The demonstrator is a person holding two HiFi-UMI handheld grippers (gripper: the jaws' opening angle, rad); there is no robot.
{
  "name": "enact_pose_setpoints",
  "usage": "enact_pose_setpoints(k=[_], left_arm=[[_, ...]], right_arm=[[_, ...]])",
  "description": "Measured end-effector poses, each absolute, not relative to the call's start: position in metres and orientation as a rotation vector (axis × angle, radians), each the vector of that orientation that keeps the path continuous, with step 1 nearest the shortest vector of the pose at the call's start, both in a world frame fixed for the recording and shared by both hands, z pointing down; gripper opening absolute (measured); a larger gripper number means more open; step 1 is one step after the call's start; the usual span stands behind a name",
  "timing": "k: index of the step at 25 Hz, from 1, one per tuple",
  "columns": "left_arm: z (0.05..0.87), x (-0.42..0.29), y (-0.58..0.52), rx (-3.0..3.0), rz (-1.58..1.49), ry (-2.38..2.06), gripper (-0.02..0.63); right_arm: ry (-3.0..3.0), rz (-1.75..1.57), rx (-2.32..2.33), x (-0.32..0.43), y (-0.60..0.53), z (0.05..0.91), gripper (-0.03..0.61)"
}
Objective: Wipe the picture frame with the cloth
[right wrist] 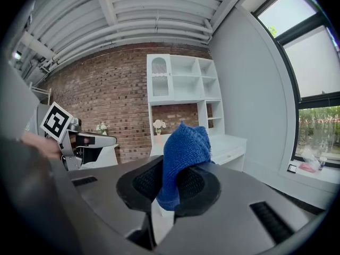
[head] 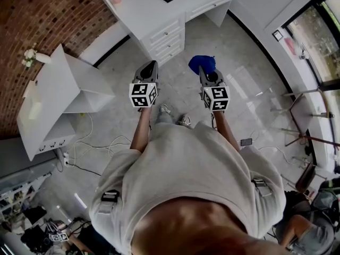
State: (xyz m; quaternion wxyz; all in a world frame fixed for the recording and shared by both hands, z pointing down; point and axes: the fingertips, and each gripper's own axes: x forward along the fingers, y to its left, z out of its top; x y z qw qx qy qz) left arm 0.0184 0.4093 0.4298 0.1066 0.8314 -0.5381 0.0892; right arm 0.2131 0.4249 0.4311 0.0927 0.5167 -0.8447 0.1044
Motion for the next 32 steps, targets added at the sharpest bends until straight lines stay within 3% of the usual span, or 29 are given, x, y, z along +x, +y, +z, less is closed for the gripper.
enact_pose_setpoints(k=[12,32], left_arm=[[0.444,0.006,0.307,2.501,0.252,-1.473,0.018],[0.431,-0.093,0.133,2.546,0.13,-1.403,0.018]], right_arm=[[-2.436,0.328,1.639,0.202,0.336,0.44,0.058],[-2.356,0.221,1.71,0.105,0.18,0.416,0.058]])
